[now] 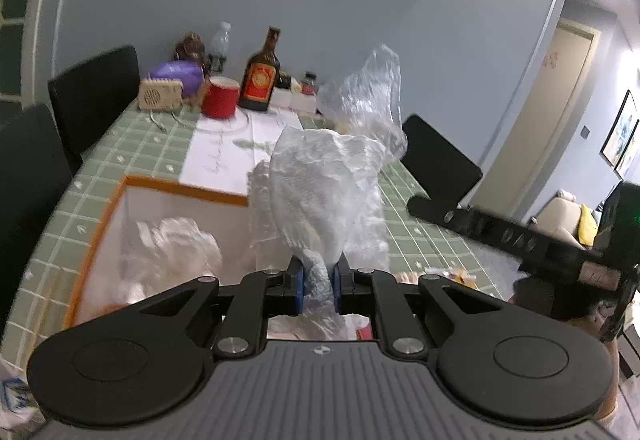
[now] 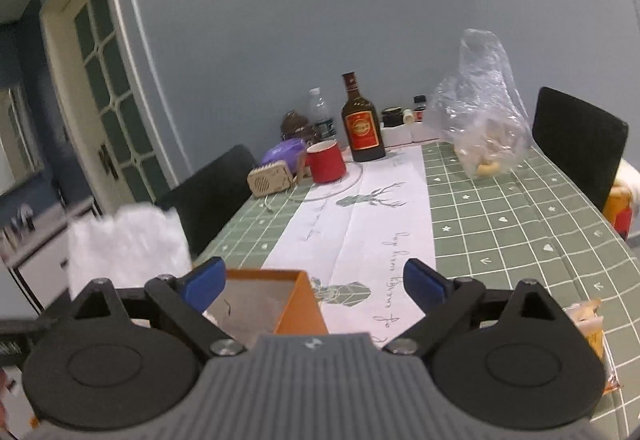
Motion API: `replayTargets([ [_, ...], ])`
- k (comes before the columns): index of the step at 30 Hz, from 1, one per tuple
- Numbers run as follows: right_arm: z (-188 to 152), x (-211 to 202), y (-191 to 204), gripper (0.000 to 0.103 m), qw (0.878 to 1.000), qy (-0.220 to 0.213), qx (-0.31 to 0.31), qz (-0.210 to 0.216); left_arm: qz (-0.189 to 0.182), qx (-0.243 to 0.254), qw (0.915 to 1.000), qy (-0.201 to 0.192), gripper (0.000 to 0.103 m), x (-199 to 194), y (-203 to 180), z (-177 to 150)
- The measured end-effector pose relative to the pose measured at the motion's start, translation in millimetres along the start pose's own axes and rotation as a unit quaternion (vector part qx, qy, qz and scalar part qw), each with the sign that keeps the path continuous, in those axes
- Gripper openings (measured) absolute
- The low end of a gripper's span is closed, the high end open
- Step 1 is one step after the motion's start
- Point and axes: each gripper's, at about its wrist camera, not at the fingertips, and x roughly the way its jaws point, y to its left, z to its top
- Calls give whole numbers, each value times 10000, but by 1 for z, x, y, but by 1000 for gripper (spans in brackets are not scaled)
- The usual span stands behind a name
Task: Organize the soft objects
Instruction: 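Drop the crochet ball into the orange box with the right tool, then lower the tissue into the orange box and open the left tool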
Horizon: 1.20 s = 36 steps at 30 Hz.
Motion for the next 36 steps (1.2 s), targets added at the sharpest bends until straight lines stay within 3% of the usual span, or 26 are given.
replayTargets([
  [6,2,-2,-7,94,9998,-29,198,-46,349,267,9989,179,15,25,-11,-10],
  [11,1,0,1,94,10000,-9,89,17,860,416,9949,326,15,47,-15,-17],
  [15,0,0,8,94,10000,-1,-26,58,993,428,9929,500,19,60,-14,-22],
  [17,-1,1,10,94,10000,3,-84,38,1249,407,9899,536,27,64,-15,-23],
  [19,-2,2,11,93,9999,13,-169,-25,1408,308,9881,535,44,66,-13,-22],
  [21,-2,3,12,93,9998,25,-176,-40,1402,289,9890,374,80,61,-12,-21],
  [22,-1,4,10,93,9999,29,-162,-21,1377,296,9897,259,86,58,-13,-20],
  [30,1,0,7,93,10000,-5,-78,-26,1471,400,9879,-280,89,19,-27,-11],
  [36,2,-3,7,93,10000,-32,-56,-14,1308,504,9877,-686,89,-7,-36,-7],
])
